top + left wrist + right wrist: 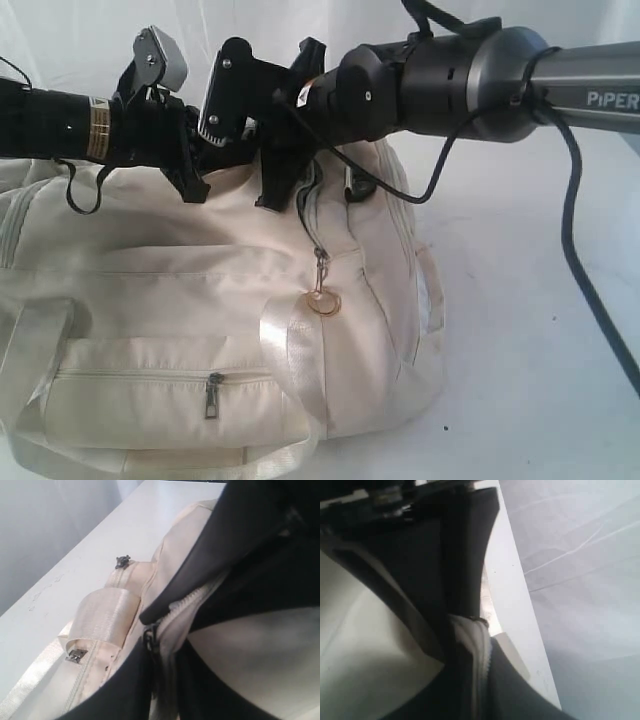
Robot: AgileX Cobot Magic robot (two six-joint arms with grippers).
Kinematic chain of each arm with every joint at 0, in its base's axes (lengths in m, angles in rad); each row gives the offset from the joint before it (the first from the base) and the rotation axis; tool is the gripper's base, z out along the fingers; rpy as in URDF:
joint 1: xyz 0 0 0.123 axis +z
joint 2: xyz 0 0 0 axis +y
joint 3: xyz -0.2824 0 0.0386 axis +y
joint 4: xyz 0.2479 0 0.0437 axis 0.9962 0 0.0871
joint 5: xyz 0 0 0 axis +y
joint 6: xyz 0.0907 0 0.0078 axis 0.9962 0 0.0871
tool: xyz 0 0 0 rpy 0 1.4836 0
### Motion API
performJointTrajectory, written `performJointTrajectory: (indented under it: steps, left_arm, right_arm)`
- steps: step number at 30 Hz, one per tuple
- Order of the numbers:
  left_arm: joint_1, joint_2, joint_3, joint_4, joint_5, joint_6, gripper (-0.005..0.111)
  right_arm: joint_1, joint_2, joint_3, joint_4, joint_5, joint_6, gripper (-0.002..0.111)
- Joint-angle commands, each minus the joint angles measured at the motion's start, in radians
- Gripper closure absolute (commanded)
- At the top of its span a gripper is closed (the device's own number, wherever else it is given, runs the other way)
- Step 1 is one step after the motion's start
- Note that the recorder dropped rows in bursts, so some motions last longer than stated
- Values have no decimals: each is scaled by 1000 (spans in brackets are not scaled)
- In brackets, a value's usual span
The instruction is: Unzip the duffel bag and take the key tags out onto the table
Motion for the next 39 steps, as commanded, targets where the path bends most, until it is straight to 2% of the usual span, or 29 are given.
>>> performJointTrajectory:
  steps: [1, 11, 21, 26, 32, 36, 39]
  left_arm:
    - [10, -1, 14, 49, -58, -8, 87]
    - [71, -30, 14, 49, -122, -20, 87]
    - [71, -31, 14, 49, 36, 31, 87]
    - [71, -31, 14, -23, 39, 73, 87]
    - [69, -31, 14, -12, 37, 163, 86]
    - [69, -31, 14, -47, 39, 267, 70]
    - [60, -31, 14, -106, 68, 279, 59]
  right_arm:
    - [-34, -36, -21, 28, -61, -2, 108]
    - [-70, -6, -21, 30, 15, 2, 108]
    - [-70, -4, -21, 32, 32, 2, 108]
    - [-70, -4, -21, 34, 34, 2, 108]
    - [-70, -4, -21, 36, 44, 2, 108]
    - [-70, -4, -21, 40, 47, 2, 108]
    - [-70, -4, -21, 40, 50, 2, 108]
